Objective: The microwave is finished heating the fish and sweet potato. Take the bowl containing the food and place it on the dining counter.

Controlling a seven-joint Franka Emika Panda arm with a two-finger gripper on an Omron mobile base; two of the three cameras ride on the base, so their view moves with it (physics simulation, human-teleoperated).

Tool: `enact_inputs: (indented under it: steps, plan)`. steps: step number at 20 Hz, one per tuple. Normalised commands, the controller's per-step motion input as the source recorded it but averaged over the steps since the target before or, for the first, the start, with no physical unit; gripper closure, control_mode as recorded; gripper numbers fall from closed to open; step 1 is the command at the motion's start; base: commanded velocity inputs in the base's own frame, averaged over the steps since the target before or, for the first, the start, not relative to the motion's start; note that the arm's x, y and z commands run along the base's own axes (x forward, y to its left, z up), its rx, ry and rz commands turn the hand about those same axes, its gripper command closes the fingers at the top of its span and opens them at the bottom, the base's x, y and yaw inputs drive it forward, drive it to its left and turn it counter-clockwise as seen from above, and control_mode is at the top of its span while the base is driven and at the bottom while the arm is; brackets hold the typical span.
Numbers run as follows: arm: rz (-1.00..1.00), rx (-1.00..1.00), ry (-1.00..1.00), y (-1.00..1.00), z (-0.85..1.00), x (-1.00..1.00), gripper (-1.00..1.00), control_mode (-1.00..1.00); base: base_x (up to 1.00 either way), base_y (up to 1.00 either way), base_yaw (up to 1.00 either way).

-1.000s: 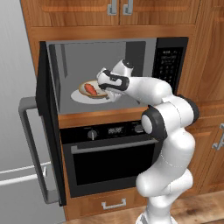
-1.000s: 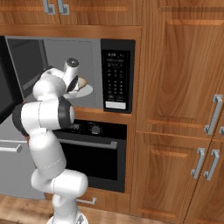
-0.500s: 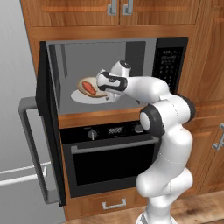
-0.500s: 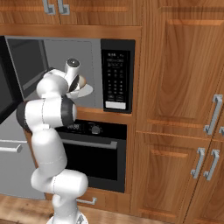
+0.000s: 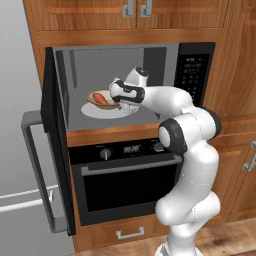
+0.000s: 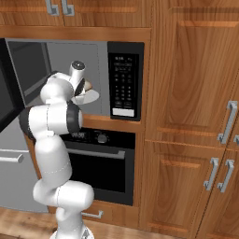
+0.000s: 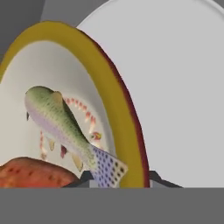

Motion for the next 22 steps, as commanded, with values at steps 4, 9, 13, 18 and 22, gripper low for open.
enact_inputs:
  steps: [4, 9, 13, 18, 22]
  plan:
    - [0.00, 0.00, 0.00, 0.00, 0.00, -0.12, 1.00, -1.00, 0.00, 0.00, 0.00]
    - [0.00, 0.00, -0.01, -0.15, 0.00, -0.80, 1.00, -1.00, 0.00, 0.00, 0.00]
    - [0.00, 0.03, -0.12, -0.27, 0.00, -1.00, 1.00, -1.00, 0.00, 0.00, 0.00]
    - [0.00, 0.07, -0.25, -0.23, 0.16, -1.00, 1.00, -1.00, 0.00, 0.00, 0.00]
    - [0.00, 0.05, -0.20, -0.17, 0.54, -1.00, 1.00, -1.00, 0.00, 0.00, 0.00]
